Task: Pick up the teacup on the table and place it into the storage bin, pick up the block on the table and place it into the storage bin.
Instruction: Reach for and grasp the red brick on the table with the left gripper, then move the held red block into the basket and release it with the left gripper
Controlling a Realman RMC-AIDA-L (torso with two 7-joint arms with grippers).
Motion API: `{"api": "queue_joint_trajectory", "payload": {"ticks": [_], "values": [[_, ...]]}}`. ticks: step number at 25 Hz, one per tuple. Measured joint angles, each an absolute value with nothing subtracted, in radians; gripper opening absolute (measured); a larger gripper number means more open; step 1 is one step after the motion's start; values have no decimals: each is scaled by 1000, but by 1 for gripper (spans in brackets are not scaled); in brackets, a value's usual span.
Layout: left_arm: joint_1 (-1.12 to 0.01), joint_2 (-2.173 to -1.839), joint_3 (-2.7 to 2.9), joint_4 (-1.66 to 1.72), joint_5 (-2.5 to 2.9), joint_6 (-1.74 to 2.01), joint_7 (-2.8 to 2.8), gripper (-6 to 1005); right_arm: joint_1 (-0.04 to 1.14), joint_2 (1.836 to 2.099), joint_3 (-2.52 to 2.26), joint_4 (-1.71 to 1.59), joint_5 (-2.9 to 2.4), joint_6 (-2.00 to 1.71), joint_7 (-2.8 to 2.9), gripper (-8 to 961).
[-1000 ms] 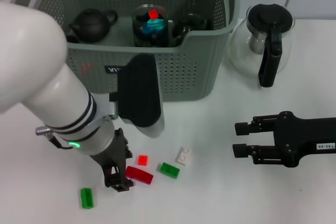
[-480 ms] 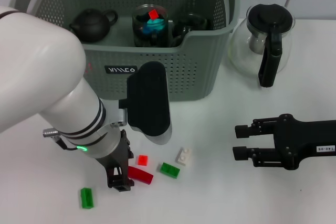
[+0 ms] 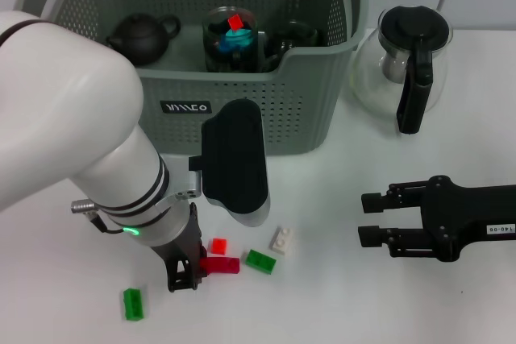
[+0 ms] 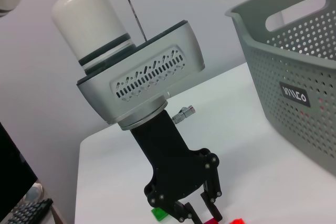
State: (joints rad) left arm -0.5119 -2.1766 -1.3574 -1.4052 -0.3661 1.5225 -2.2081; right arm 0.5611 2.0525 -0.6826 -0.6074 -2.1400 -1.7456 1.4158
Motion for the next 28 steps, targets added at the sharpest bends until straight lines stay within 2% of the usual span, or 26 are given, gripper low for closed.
{"api": "queue_joint_trajectory", "payload": {"ticks": [1, 3, 9, 25, 28], "values": [[-513, -2177, -1357, -1404, -366, 1522, -2208, 448, 560, 2052, -683, -607, -2140, -1746, 1416, 593], [-516, -2177, -1356, -1401, -366, 1521, -2208, 221, 559, 2052, -682, -607, -2140, -1746, 1416, 593], [-519, -2177, -1354, -1397, -367, 1518, -2216, 203, 559, 2052, -683, -607, -2140, -1746, 1416, 593], [-525, -2177, -1343, -1381, -371, 1508, -2246, 335, 558, 2051, -683, -607, -2140, -1746, 1416, 593], [-525, -2177, -1343, -1381, -371, 1508, -2248, 392, 557, 2052, -683, -607, -2140, -1746, 1416, 593]]}}
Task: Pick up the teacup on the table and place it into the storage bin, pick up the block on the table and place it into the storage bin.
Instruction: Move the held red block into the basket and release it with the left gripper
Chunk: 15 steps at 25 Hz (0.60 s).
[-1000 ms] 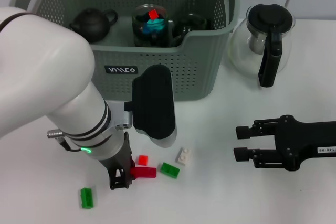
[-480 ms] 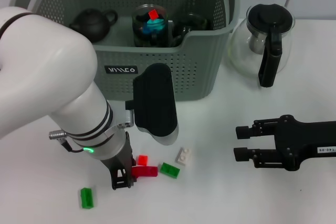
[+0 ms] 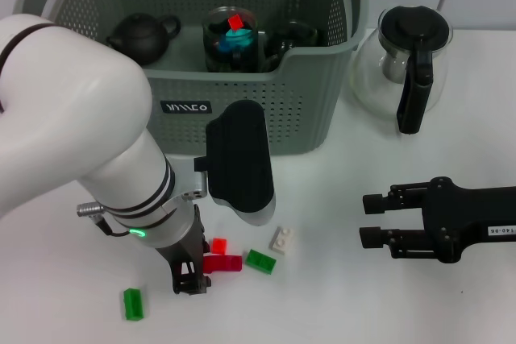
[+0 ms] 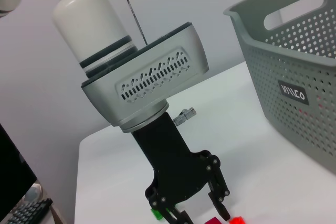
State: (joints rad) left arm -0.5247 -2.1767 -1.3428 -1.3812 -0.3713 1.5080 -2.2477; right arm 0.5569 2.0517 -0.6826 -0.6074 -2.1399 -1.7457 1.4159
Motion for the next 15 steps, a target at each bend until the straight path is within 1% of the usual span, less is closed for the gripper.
{"api": "queue_joint_trajectory", "payload": {"ticks": [3, 8, 10, 15], "values": [[-525, -2177, -1344, -1381, -376, 1508, -2249, 449, 556, 2052, -683, -607, -2140, -1746, 1416, 592], [-525, -2177, -1349, -1380, -376, 1508, -2252, 426, 555, 2052, -683, -607, -2140, -1746, 1416, 592], [-526, -2176, -1351, -1380, -374, 1508, -2256, 242, 554, 2053, -683, -607, -2140, -1746, 1416, 592], [-527, -2175, -1351, -1378, -368, 1508, -2262, 184, 554, 2052, -683, -607, -2140, -1746, 1416, 592]]}}
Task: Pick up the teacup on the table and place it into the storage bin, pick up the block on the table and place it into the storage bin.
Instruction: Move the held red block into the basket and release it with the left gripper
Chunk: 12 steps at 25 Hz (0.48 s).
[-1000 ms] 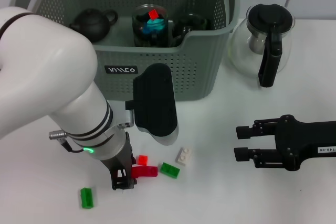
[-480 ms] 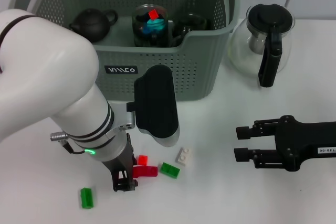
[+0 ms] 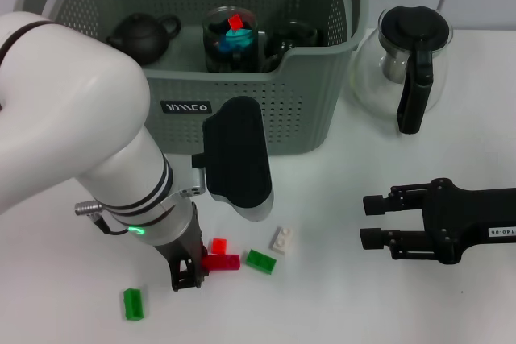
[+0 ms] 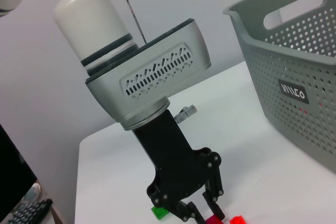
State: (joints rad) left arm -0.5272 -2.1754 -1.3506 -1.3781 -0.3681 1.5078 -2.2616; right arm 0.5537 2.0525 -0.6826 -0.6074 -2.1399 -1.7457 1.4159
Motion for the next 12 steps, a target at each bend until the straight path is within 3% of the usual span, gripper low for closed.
{"api": "queue_joint_trajectory", "payload": {"ticks": [12], "values": [[-528, -2170, -1555, -1534, -392, 1699, -2180, 199, 554, 2052, -683, -607, -2140, -1747, 1416, 592]]}}
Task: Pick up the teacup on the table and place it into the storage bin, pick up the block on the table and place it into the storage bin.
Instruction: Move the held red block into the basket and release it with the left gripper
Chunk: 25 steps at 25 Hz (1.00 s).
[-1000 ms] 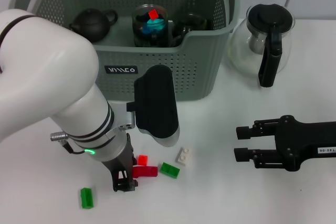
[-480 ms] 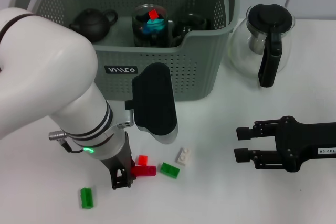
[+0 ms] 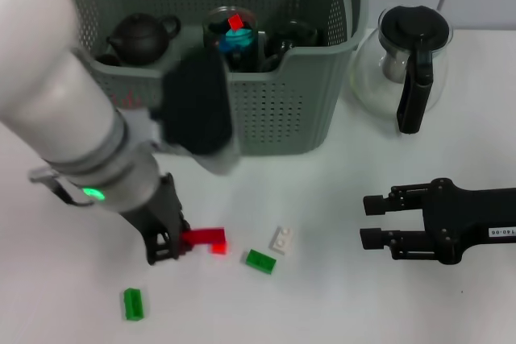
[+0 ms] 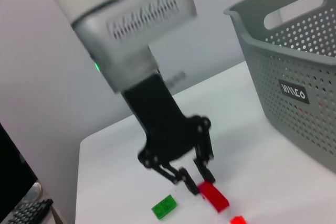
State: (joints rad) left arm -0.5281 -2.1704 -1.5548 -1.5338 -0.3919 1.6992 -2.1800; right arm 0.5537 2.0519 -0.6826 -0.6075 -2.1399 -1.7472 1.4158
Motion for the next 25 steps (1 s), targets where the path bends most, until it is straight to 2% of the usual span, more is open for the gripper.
{"api": "queue_joint_trajectory", "payload": {"ticks": [9, 14, 17, 21, 25], "values": [[-605, -2160, -2096, -1574, -656, 1924, -1955, 211, 555, 2051, -678, -607, -2140, -1747, 1422, 592], [-641, -2117, -2318, -1514, -875, 1944, -1909, 217, 561, 2050, -676, -607, -2140, -1747, 1423, 593], [-658, -2102, -2397, -1504, -965, 1902, -1919, 221, 564, 2049, -677, -607, -2138, -1747, 1423, 593], [-679, -2102, -2394, -1506, -1004, 1753, -1968, 226, 565, 2049, -676, -607, -2135, -1747, 1424, 593], [-705, -2121, -2337, -1454, -977, 1493, -2007, 231, 563, 2052, -675, -607, -2135, -1747, 1424, 593]]}}
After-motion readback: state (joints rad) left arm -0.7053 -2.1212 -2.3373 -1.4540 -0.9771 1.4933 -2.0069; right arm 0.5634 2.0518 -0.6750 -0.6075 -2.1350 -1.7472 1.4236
